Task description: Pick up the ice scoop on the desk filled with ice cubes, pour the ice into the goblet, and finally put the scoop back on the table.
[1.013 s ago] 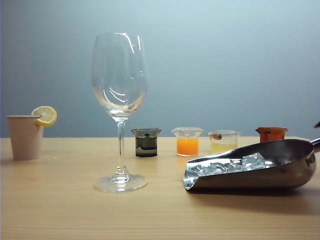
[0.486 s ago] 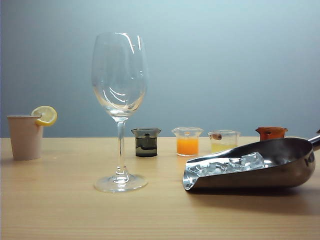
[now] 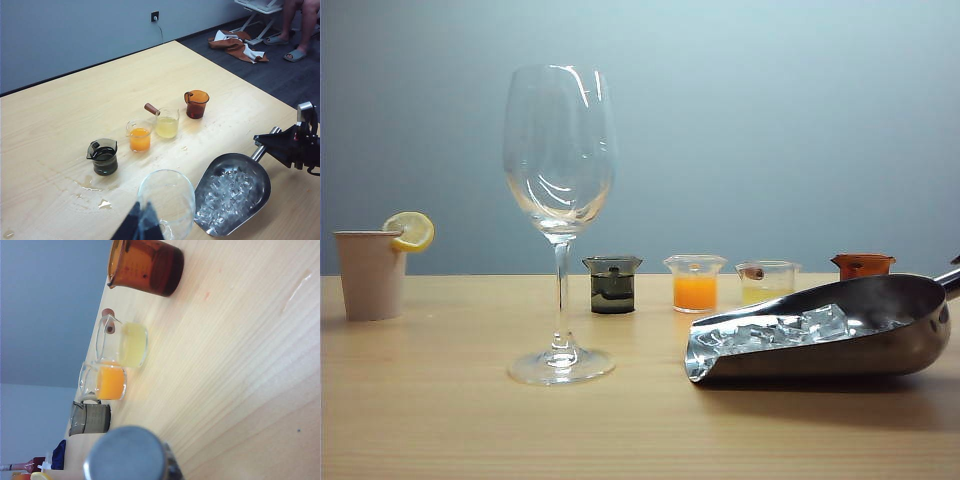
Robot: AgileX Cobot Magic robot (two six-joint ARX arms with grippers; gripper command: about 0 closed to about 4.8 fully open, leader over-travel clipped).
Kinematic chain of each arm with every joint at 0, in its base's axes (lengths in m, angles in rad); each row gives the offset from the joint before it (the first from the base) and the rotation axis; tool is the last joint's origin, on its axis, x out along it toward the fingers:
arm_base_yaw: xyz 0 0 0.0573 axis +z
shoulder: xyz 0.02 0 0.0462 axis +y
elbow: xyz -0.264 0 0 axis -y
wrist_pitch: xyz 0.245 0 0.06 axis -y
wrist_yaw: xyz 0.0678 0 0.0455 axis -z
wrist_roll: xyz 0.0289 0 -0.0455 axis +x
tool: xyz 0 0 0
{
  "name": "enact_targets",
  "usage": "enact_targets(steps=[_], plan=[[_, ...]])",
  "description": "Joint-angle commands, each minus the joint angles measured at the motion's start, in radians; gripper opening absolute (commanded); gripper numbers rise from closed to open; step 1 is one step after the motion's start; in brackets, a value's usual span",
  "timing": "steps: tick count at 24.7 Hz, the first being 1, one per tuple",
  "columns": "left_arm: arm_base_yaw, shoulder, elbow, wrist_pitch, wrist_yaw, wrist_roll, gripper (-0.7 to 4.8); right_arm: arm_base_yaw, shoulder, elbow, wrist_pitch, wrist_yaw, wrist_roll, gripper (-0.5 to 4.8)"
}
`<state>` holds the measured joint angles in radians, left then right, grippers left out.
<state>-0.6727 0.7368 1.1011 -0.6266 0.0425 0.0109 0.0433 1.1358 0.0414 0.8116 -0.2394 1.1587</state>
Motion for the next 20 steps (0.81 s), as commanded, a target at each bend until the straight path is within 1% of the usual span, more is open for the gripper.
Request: enact_targets(steps=[1, 6, 16, 20], plan=[[0.0, -0.001, 0.006, 0.003, 0.002, 0.008, -0.05, 0.0, -0.001, 0.0, -0.007, 0.005, -0.033, -0.01], [0.0, -0.001, 0.006, 0.003, 0.002, 0.008, -0.05, 0.0, -0.001, 0.0, -0.007, 0.005, -0.032, -0.01], [0.0, -0.001, 0.006, -0.002, 0.002, 0.008, -0.05, -0.001, -0.001, 0.0, -0.006, 0.001, 0.023, -0.01], [0.0, -0.001, 0.006, -0.002, 0.002, 0.009, -0.05, -0.001, -0.001, 0.0, -0.004, 0.001, 0.024, -0.01]])
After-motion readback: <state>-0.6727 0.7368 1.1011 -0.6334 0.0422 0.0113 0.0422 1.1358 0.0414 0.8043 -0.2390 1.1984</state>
